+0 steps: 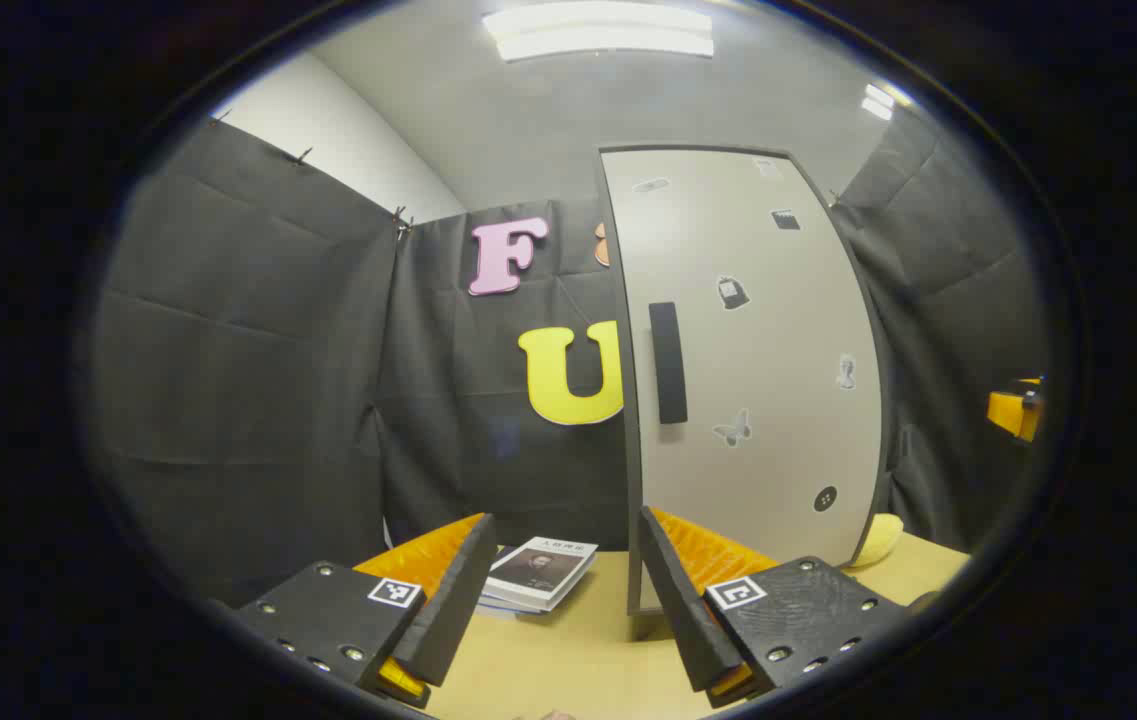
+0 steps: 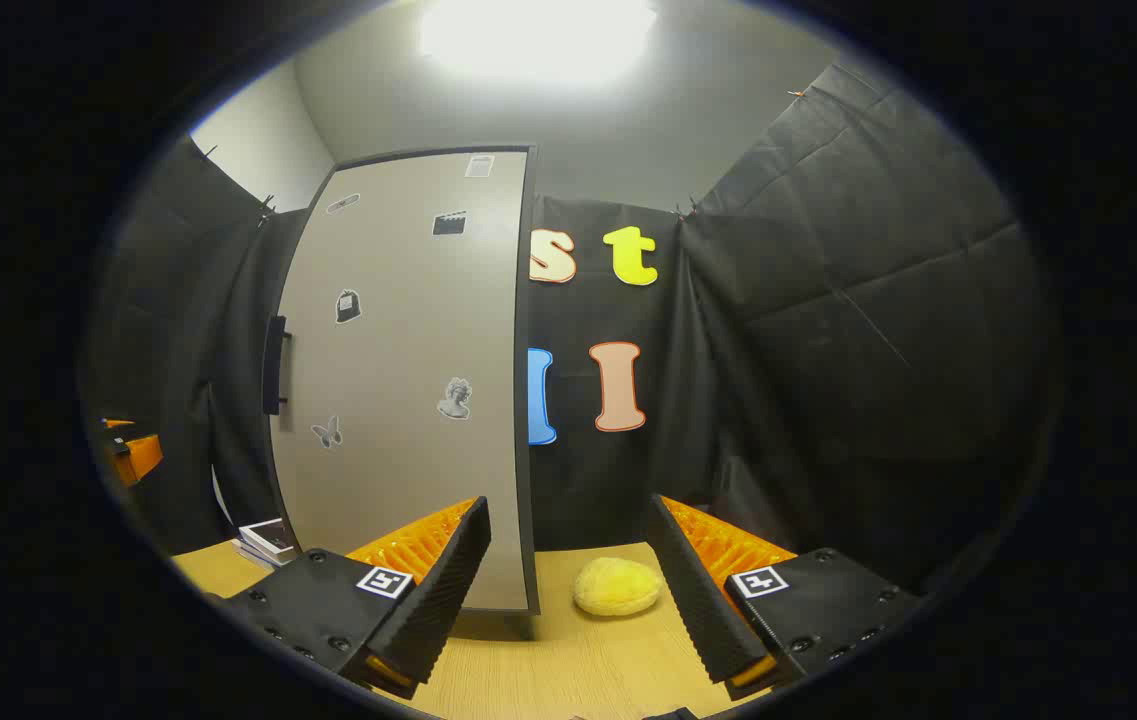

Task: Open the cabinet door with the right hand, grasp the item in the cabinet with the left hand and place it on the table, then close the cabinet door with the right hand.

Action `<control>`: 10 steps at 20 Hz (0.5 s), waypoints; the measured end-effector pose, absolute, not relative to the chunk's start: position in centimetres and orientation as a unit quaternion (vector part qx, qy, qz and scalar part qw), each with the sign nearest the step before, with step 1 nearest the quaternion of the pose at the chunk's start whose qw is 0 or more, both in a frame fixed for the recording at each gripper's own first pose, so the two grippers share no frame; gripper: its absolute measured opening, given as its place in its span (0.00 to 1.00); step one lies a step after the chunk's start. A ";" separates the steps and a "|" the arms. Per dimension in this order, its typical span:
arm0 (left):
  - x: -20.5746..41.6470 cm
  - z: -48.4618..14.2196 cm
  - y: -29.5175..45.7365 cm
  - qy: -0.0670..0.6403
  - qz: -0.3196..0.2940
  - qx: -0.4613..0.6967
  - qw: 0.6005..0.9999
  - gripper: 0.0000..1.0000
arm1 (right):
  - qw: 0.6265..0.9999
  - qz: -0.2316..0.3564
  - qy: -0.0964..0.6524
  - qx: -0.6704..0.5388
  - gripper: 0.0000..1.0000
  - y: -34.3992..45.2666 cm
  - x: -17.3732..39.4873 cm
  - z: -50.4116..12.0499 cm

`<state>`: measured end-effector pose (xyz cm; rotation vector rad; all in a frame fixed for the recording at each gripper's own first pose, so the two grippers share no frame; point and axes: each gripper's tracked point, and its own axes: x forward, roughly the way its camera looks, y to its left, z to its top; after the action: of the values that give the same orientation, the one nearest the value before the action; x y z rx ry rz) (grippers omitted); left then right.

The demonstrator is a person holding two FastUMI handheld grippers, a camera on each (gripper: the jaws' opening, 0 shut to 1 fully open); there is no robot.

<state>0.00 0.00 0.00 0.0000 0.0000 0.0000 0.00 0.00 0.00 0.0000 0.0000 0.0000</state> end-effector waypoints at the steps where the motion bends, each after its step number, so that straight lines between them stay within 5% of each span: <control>1: 0.0 0.0 -0.1 0.000 0.000 0.001 1.000 0.88 | 1.000 -0.002 0.001 0.000 1.00 -0.2 0.0 0.0; 10: -0.7 0.7 -0.5 -0.008 -0.002 0.000 1.000 0.88 | 1.000 -0.013 -0.003 0.007 1.00 -1.2 -0.5 0.4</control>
<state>-0.74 -0.53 0.70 0.0009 -0.0153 -0.0039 -0.55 -1.24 0.41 0.0136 -0.0066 -0.0265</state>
